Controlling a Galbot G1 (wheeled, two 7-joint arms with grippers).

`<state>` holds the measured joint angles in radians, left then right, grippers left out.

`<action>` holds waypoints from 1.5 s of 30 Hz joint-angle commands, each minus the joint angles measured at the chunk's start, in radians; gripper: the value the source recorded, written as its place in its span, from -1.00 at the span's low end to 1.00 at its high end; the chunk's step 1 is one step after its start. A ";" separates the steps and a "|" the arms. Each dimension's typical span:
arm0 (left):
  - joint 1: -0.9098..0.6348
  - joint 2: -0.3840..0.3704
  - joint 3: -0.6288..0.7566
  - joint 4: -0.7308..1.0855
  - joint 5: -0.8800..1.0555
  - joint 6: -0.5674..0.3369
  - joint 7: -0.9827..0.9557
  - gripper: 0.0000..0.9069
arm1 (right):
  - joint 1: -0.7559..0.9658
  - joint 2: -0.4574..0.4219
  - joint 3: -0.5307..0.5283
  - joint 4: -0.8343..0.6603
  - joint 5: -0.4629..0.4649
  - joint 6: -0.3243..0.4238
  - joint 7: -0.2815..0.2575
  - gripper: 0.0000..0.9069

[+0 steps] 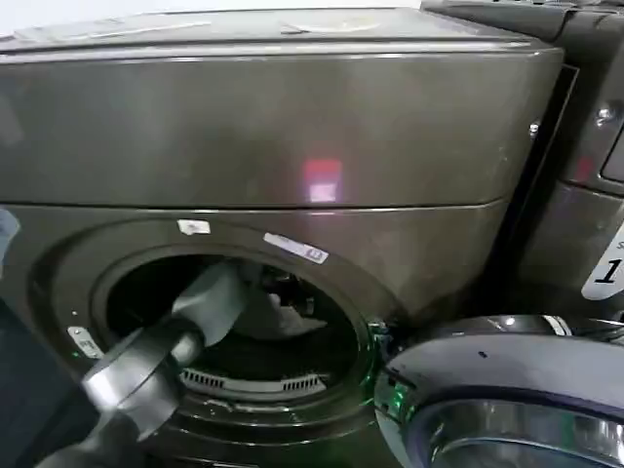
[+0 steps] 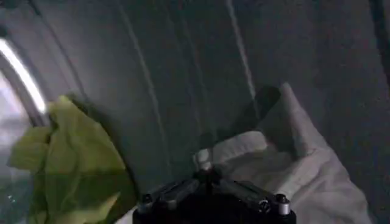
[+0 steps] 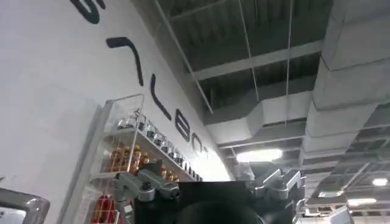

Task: Grasp the clothes from the dryer.

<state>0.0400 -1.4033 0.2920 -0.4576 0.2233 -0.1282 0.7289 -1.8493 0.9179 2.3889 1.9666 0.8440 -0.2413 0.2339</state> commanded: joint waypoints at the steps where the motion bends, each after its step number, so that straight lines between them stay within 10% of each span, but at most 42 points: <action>1: 0.195 -0.017 -0.343 -0.335 -0.101 0.128 -0.393 -1.00 | 0.011 -0.001 -0.022 0.009 -0.001 -0.002 0.002 1.00; 18: 0.603 -0.110 -0.673 -0.839 -0.214 0.017 -0.846 -1.00 | -0.001 -0.004 0.008 0.004 -0.075 -0.001 -0.007 1.00; 45: 0.734 -0.118 -0.658 -1.049 -0.200 0.136 -0.890 -1.00 | -0.015 0.006 0.033 0.009 -0.054 0.037 -0.045 1.00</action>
<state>0.7597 -1.5181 -0.3618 -1.4792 0.0211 0.0015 -0.1517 -1.8649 0.9244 2.4193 1.9755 0.7909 -0.1949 0.1950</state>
